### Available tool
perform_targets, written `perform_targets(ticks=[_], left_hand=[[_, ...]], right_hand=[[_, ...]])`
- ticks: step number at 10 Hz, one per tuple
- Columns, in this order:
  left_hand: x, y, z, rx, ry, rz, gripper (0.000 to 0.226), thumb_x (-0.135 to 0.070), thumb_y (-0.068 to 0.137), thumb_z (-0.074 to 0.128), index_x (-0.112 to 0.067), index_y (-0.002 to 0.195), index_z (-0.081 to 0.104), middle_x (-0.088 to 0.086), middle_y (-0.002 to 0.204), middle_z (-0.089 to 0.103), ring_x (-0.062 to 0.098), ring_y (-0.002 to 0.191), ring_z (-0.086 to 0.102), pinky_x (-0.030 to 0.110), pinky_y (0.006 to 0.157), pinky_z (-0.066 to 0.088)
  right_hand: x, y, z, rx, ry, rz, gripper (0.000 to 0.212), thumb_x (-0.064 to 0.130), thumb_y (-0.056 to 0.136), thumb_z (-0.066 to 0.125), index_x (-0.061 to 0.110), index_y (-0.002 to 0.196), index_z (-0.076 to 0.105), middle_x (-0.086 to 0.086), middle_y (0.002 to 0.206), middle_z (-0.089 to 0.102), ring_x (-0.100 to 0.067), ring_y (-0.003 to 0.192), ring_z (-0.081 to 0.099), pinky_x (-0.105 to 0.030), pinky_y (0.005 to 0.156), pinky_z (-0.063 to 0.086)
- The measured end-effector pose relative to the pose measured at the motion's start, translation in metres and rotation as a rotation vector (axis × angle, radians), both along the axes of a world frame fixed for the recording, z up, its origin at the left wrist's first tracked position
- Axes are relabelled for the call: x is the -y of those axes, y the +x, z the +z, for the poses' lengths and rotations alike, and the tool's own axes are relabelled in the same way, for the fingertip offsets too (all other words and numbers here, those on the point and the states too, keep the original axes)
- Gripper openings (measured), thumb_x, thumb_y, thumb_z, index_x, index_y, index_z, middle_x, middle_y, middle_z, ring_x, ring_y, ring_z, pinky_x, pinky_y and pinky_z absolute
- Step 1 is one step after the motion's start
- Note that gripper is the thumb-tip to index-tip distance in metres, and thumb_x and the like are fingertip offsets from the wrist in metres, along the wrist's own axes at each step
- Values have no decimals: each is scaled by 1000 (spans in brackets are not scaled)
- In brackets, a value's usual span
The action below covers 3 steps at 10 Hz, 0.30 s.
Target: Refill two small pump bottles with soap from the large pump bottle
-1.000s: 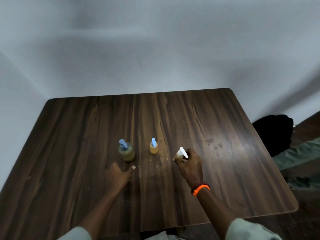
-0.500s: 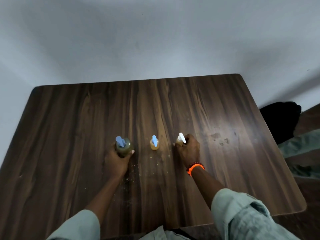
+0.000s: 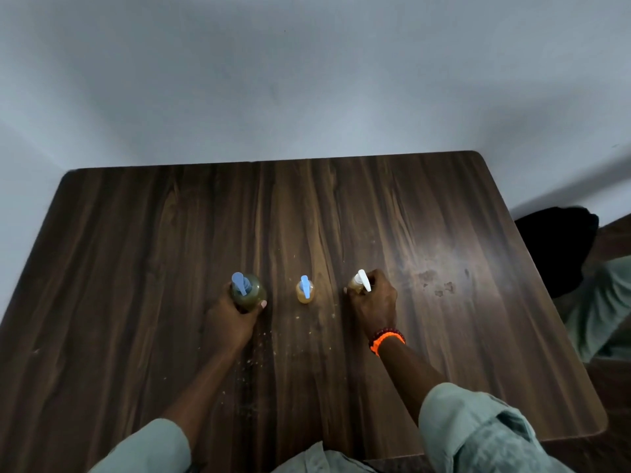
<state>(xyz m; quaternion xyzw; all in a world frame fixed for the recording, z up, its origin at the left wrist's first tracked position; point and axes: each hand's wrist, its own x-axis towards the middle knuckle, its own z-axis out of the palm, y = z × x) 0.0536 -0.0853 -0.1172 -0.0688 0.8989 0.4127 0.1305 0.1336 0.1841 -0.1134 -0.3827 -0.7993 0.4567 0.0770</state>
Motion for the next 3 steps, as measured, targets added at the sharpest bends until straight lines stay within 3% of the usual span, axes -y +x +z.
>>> perform_targets(ticks=[1,2,3], left_hand=[[2,-2,-1,4,10,-14,64,-41,74,92,-27,128,61,-12,105,69,17,97,70,42,88,59],[6,-8,-5,43,23,-45,67,-29,73,94,-21,131,61,-9,108,69,17,100,67,42,93,57],[8,-5,-5,49,-9,-91,60,-13,74,91,-17,127,64,-4,104,71,20,98,70,43,91,59]], right_hand=[[0,-1,1,13,-18,25,42,17,82,86,11,118,66,-11,115,75,-30,106,73,-39,89,62],[-2,1,-4,106,-68,109,89,19,78,90,11,152,42,-15,142,62,-34,133,59,-49,111,53],[-4,16,-5,160,-38,146,113,18,75,92,9,163,21,-19,156,45,-37,144,46,-51,118,44]])
